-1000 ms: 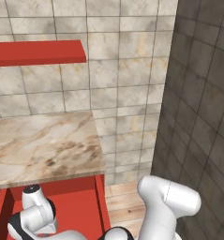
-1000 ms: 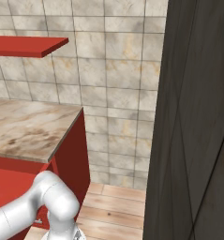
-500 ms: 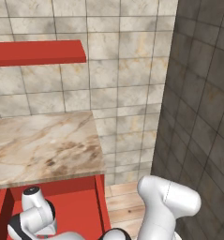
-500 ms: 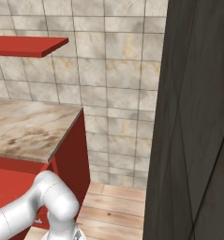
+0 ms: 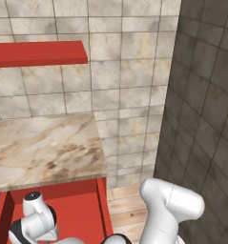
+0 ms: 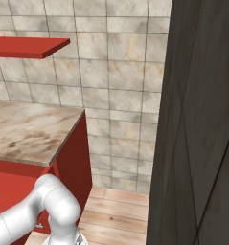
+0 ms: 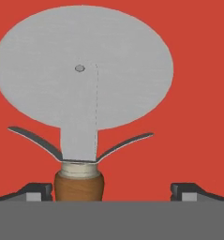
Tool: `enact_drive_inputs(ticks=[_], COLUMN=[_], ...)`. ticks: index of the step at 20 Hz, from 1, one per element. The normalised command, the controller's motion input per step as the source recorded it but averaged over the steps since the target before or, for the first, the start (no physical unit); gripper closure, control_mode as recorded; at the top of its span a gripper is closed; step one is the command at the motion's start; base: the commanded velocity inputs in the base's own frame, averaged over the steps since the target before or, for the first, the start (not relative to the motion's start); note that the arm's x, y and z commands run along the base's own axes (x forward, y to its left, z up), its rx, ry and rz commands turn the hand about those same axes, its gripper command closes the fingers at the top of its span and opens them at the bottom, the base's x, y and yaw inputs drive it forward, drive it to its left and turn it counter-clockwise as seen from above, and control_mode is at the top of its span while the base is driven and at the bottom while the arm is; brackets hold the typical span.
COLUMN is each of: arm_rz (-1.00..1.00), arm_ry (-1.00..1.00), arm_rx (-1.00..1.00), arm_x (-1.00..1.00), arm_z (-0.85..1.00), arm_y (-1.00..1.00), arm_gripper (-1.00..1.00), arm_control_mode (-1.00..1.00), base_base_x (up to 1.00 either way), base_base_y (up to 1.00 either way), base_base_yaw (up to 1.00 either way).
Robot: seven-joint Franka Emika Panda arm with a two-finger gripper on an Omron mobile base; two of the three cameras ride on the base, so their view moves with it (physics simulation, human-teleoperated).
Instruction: Take the pizza cutter from the drawer on the left and place it on the dining counter for cutting.
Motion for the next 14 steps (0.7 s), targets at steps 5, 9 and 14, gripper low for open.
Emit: enact_drive_inputs(ticks=[5,9,14], arm_rz=[0.00,0.00,0.00], arm_ry=[0.00,0.00,0.00], arm_rx=[0.00,0.00,0.00], arm_x=[0.00,0.00,0.00], arm_z=[-0.14,-0.13,-0.10], arm_y=[0.00,0.00,0.00], arm_gripper=[-1.00,-1.00,-1.00], arm_control_mode=[-1.00,-1.00,-1.00], base_base_x=[0.00,0.00,0.00], base_base_y=[0.00,0.00,0.00], base_base_yaw=[0.00,0.00,0.00])
